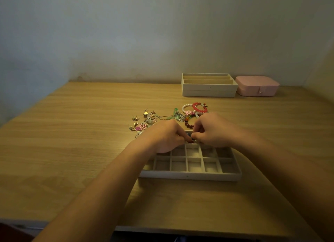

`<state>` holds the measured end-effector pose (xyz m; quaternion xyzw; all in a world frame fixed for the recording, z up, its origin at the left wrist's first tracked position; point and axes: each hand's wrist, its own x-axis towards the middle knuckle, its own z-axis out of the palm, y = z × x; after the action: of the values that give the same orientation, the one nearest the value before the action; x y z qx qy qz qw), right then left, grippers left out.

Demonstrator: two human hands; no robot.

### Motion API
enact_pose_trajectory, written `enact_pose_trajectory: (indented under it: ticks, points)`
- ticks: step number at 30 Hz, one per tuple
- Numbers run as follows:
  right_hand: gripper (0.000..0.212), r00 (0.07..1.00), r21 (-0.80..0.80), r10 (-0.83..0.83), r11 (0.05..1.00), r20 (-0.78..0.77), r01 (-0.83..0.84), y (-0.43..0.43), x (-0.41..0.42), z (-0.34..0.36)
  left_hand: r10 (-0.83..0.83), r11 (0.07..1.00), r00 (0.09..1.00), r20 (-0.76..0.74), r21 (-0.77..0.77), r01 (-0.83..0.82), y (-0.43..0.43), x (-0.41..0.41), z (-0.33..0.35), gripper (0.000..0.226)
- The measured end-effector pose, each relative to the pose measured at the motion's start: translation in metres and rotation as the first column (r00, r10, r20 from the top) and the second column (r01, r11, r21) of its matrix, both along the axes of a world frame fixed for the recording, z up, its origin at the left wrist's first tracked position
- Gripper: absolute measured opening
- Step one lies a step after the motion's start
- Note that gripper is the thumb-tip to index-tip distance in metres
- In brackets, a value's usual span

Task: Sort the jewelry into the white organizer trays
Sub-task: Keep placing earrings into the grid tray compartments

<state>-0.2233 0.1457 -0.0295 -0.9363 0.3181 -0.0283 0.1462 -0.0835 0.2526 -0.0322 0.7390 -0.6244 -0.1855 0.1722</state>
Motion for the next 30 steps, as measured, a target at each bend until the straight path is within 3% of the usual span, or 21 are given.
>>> enact_pose_trajectory:
  ticks: [11, 19, 25, 30]
  points:
    - [0.003, 0.994, 0.100, -0.036, 0.995, 0.104, 0.025, -0.009, -0.005, -0.001, -0.037, 0.999, 0.999, 0.026, -0.036, 0.038, -0.002, 0.001, -0.001, 0.024]
    - [0.015, 0.984, 0.132, -0.042, 0.991, 0.174, 0.019, -0.012, -0.006, 0.000, 0.007, 0.994, 0.998, -0.066, -0.109, -0.014, -0.003, 0.004, -0.001, 0.024]
    - [0.020, 0.990, 0.129, 0.012, 0.991, 0.137, -0.030, -0.010, -0.008, -0.004, -0.012, 0.996, 1.000, 0.011, -0.093, 0.013, -0.002, 0.001, -0.005, 0.020]
    - [0.022, 0.959, 0.140, -0.048, 0.990, 0.279, 0.009, -0.011, -0.010, -0.001, 0.077, 0.979, 0.994, -0.081, -0.182, -0.091, -0.002, 0.008, -0.002, 0.022]
